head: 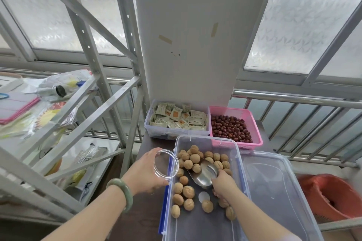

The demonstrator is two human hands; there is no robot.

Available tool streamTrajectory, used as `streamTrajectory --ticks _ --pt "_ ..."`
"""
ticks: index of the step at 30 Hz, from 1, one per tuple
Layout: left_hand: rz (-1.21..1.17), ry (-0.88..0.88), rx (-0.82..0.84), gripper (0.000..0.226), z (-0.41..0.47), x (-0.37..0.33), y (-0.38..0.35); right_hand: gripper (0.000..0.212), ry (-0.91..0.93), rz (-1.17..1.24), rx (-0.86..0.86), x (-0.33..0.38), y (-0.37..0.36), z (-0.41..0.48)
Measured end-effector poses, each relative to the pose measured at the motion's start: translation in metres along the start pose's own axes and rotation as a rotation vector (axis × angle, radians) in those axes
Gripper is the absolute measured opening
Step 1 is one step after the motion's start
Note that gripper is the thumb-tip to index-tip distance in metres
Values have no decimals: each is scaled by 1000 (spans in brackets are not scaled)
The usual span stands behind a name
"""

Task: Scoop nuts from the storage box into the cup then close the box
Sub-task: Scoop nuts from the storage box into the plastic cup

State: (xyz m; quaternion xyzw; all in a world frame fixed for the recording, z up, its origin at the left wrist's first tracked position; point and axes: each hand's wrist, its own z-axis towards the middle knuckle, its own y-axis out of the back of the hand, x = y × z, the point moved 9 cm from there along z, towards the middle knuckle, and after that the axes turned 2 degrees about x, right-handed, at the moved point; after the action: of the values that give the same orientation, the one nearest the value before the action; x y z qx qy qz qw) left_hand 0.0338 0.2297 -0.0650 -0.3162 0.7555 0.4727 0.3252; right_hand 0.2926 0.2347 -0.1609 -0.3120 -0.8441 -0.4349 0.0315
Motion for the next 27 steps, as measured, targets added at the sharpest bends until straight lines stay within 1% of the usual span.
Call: streamTrajectory --ticks 3,5,7,8,11,13,14,18,20,22,23,25,27 --pt "14 8 -24 97 -1 0 3 53 -8 114 2 -1 -7 8" --pt "3 14 -33 98 0 2 5 55 -19 213 10 -3 -8 6" --pt "-35 11 -28 96 -2 3 4 61 -29 187 45 -5 -9 4" --pt "-46 9 -24 94 -3 1 3 61 -26 213 49 -6 -6 3" --pt "-52 -1 -34 89 0 2 0 50 -42 326 73 -18 -5 -1" --pt "6 -78 2 93 -18 -3 -3 44 -55 432 11 -35 -3 -45" --pt "31 -78 -23 96 -16 3 -1 41 -47 456 13 -33 -2 -50" --pt "53 -76 -93 96 -16 8 -1 26 26 466 -9 -22 12 -57" --pt "61 -63 -125 93 -22 17 2 25 42 463 9 -20 10 -63" --pt "107 -70 -54 91 -30 26 -6 21 27 489 17 -24 2 -87" --pt "101 -69 -59 91 -32 29 -6 20 45 461 7 -18 9 -95" --pt "115 -76 -70 93 -35 30 -8 30 88 409 -12 -15 21 -103" --pt "165 -100 -92 96 -35 24 -7 39 111 437 4 -7 38 -110"
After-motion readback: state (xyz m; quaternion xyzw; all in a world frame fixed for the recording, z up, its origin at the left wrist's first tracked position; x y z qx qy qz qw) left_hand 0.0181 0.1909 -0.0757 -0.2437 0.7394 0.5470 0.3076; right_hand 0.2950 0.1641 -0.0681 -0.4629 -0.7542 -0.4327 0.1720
